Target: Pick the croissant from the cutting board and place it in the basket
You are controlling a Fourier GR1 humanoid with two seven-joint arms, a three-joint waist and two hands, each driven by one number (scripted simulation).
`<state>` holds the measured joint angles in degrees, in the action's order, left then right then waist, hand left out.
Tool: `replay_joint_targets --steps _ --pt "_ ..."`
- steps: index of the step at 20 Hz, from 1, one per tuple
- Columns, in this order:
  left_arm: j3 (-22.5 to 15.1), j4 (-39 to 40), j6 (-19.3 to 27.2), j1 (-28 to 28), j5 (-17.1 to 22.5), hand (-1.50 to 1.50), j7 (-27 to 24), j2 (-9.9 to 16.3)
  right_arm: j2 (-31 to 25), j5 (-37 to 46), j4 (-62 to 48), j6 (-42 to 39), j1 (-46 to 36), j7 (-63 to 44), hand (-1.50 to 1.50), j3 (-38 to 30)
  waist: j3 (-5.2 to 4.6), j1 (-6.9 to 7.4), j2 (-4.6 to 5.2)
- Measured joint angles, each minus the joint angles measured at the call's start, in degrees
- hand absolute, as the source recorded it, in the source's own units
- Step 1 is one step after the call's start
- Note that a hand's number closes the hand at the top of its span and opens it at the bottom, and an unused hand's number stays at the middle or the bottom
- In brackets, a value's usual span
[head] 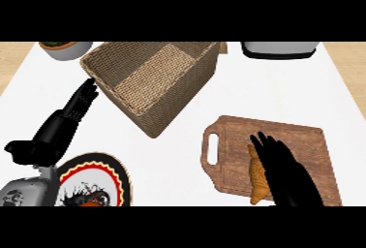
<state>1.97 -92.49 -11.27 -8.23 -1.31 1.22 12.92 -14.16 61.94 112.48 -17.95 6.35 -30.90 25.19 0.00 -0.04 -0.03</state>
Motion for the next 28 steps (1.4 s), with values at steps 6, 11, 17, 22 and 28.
replay_joint_targets --steps 6,11,17,22,28 --pt "0.3 -0.5 -0.4 -0.8 -0.7 0.0 1.5 -1.1 1.1 2.0 -3.2 0.4 -0.5 1.3 -1.5 -0.6 -0.01 -0.02 0.0" --pt "0.7 1.0 -0.9 -0.9 -1.6 0.0 -0.2 -1.6 2.0 3.4 -7.1 2.4 -0.6 2.4 -1.5 -1.6 0.0 -0.03 0.02" --pt "1.2 1.0 -1.1 -1.4 -2.1 0.0 0.4 -2.0 2.8 4.1 -13.5 2.6 -3.6 3.8 -1.5 -4.7 0.0 0.04 0.03" --pt "0.5 0.8 -0.7 -1.2 -3.4 0.0 0.3 -3.2 3.6 4.5 -15.0 2.4 -2.7 4.5 -1.5 -5.1 0.0 -0.01 0.02" --pt "1.9 0.1 -2.0 -0.7 -2.6 0.0 0.3 -2.6 3.8 3.9 -19.4 3.2 -2.3 7.8 1.5 -6.0 -0.01 0.02 0.01"
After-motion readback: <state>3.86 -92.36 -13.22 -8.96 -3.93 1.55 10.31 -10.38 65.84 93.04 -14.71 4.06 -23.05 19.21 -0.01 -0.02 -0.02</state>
